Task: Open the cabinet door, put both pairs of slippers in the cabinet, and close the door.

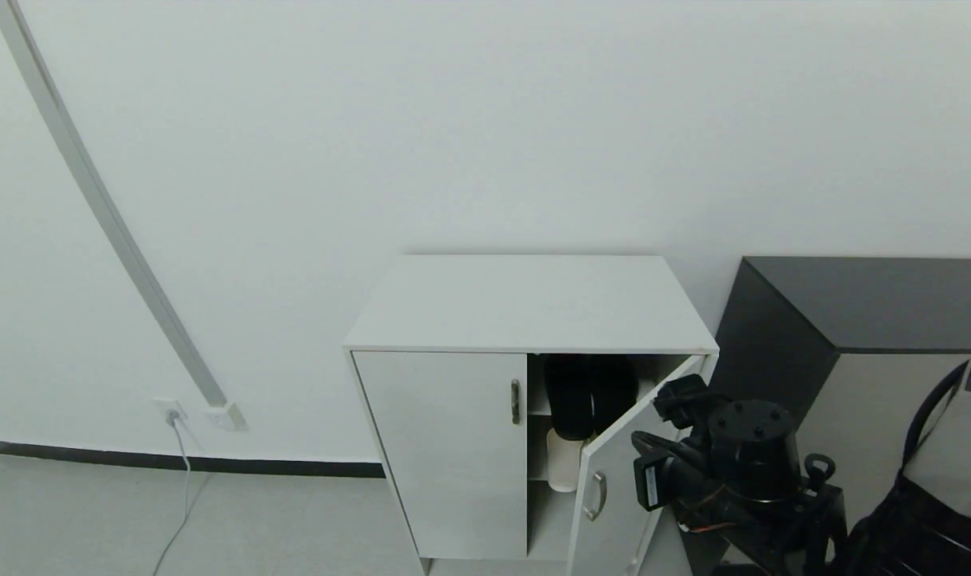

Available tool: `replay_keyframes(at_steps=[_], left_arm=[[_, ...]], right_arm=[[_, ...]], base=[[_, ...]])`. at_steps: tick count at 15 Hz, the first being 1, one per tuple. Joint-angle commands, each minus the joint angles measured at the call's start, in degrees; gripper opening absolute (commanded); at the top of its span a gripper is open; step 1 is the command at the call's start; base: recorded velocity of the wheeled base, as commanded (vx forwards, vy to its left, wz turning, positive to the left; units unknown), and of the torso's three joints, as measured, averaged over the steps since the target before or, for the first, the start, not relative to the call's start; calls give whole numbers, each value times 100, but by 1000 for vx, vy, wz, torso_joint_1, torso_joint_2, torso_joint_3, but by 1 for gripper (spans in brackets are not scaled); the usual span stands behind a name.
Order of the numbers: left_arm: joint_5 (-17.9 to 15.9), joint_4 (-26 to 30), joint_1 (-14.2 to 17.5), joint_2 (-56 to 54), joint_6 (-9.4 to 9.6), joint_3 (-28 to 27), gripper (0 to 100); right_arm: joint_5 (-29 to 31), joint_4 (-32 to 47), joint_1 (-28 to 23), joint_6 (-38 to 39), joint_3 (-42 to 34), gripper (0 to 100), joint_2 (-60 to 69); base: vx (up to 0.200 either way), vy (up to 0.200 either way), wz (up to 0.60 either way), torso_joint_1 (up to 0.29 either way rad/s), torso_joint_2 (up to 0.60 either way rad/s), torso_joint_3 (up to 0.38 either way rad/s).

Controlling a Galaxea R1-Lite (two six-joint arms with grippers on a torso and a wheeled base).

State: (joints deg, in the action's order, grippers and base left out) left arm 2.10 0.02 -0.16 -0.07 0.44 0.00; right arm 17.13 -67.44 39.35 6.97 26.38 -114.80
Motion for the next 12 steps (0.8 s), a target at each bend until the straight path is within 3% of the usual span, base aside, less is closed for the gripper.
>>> replay_keyframes(at_steps=[1,12], left_arm=[[1,-2,-2,7,0,0,0],[1,-2,-2,7,-9,0,0]], right_arm=[[-8,-59,29,-3,-239,0,-34],[-148,-76,-103,23,939,0,-1027]], base=[[0,0,0,0,0,0],[0,0,0,0,0,0]])
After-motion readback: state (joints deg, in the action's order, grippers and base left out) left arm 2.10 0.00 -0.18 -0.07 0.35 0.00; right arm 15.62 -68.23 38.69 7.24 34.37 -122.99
